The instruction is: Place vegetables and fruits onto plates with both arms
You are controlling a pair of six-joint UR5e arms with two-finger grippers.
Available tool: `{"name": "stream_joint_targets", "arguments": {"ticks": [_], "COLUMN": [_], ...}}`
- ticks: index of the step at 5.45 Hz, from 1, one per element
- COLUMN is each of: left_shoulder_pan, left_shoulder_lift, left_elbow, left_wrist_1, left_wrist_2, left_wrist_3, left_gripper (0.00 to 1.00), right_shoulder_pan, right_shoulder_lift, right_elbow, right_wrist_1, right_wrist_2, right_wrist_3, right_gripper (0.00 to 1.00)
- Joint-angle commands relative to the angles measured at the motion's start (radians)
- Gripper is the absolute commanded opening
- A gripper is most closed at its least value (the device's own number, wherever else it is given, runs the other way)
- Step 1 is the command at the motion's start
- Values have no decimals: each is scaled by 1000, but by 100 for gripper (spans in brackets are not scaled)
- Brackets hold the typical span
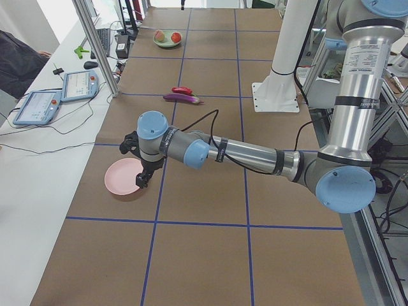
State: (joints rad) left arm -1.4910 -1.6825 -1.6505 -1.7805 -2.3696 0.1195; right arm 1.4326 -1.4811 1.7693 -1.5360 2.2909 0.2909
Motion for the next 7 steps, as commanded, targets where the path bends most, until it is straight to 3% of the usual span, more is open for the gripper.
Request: {"name": "stream_joint_targets", "arguments": {"ticks": [1,2,5,7], "left_shoulder_pan": [1,65,421,667], "left_shoulder_lift": [-38,-86,-374,-540], "left_elbow": [0,-12,14,84], "left_wrist_1": [3,12,20,16], "left_wrist_2": [3,3,33,287], "left_wrist_3": [-131,-276,-753,-999], "left_gripper": [100,100,100,100], "right_shoulder_pan": [87,104,104,104], "right_shoulder_lift": [-254,-299,-294,-292], "right_elbow": [138,125,111,113], "right_wrist_1": [-26,-21,-21,-21], "right_wrist_2": [-11,-10,-5,-4], "right_wrist_3": [-214,-223,-213,-211], "right_gripper": [100,100,100,100]}}
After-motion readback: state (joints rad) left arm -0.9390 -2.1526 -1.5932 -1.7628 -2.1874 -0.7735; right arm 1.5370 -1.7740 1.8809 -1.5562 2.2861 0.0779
